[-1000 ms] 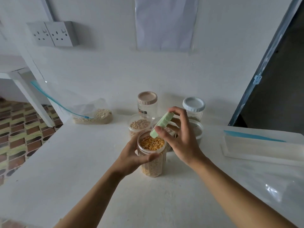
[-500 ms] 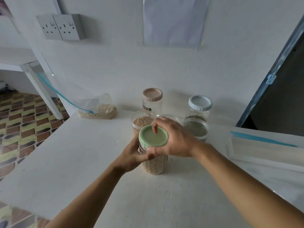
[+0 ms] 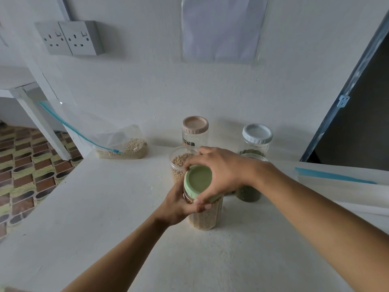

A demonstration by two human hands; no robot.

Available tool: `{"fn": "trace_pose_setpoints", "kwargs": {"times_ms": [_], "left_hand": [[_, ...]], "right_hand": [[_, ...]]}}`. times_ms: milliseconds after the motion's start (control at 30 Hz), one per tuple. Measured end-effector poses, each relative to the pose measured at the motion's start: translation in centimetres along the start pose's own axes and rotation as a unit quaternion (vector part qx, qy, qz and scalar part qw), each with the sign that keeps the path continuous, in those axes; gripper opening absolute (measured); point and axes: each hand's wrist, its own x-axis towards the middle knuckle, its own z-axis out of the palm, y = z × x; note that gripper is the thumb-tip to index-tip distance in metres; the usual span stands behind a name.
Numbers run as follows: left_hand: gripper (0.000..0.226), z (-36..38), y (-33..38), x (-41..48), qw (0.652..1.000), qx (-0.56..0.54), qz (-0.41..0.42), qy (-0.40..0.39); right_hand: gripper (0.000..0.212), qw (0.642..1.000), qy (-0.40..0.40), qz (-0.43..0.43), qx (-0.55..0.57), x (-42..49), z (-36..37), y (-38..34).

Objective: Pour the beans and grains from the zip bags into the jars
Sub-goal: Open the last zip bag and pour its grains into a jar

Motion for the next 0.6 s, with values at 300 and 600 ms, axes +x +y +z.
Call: {"fn": "trace_pose_setpoints", "kwargs": {"times_ms": [300,600], "left_hand": [[0.081,-0.1,0.0,0.3,0.999,-0.028,0.010,-0.014],[0.081,-0.2,-0.4,0.4,0.999,-0.047,0.007,-0.014]], "right_hand": [[0.077,0.999,-0.038,-0.029,-0.009,0.4,-1.5,-0.8],[0.069,0.997,-0.064,0.015,-0.027,0.7,-1.4,-1.3]]}}
